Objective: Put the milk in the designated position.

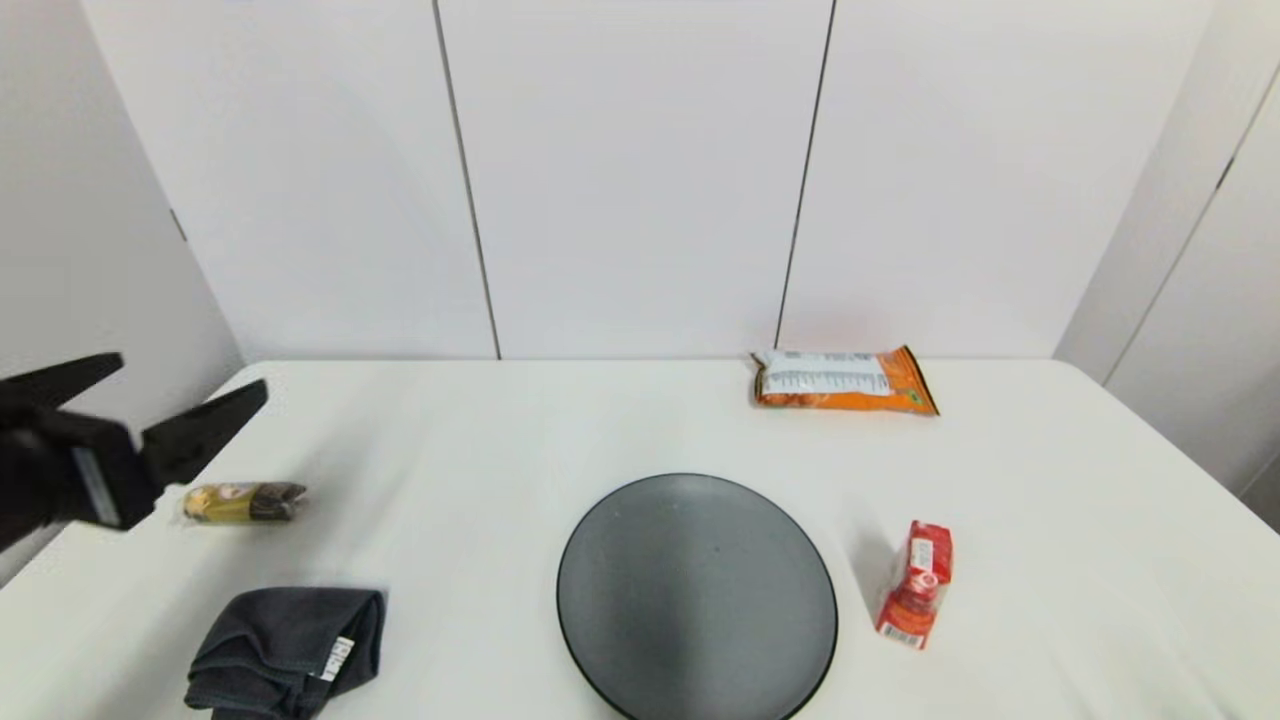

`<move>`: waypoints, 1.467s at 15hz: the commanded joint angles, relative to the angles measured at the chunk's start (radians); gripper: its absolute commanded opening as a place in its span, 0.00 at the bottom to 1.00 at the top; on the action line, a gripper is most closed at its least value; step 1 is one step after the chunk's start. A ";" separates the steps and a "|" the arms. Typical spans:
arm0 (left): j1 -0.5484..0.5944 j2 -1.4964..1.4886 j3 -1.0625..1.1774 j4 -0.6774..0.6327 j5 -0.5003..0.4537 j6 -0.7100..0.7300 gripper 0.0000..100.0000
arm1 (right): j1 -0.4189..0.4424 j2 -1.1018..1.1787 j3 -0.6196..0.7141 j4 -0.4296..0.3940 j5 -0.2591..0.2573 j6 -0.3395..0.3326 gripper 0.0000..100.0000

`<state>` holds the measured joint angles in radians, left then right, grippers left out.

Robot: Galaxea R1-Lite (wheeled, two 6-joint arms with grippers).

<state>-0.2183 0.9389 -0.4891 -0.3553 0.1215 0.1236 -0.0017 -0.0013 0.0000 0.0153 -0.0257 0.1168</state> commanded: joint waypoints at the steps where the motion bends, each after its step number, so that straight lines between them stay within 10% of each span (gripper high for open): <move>1: 0.145 -0.304 0.208 -0.002 0.023 0.014 1.00 | 0.000 0.001 0.000 0.000 0.000 0.000 1.00; 11: 0.175 -0.683 0.489 0.007 0.017 0.034 1.00 | 0.000 0.001 0.000 0.000 0.000 0.000 1.00; 16: 0.220 -0.928 0.488 0.217 0.006 0.102 1.00 | 0.000 0.001 0.000 0.000 0.000 0.000 1.00; 22: 0.221 -0.940 0.489 0.332 -0.194 0.120 1.00 | 0.000 0.001 0.000 0.000 0.000 0.000 1.00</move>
<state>0.0019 0.0100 -0.0004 -0.0257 -0.0702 0.2481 -0.0017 -0.0013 0.0000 0.0153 -0.0257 0.1168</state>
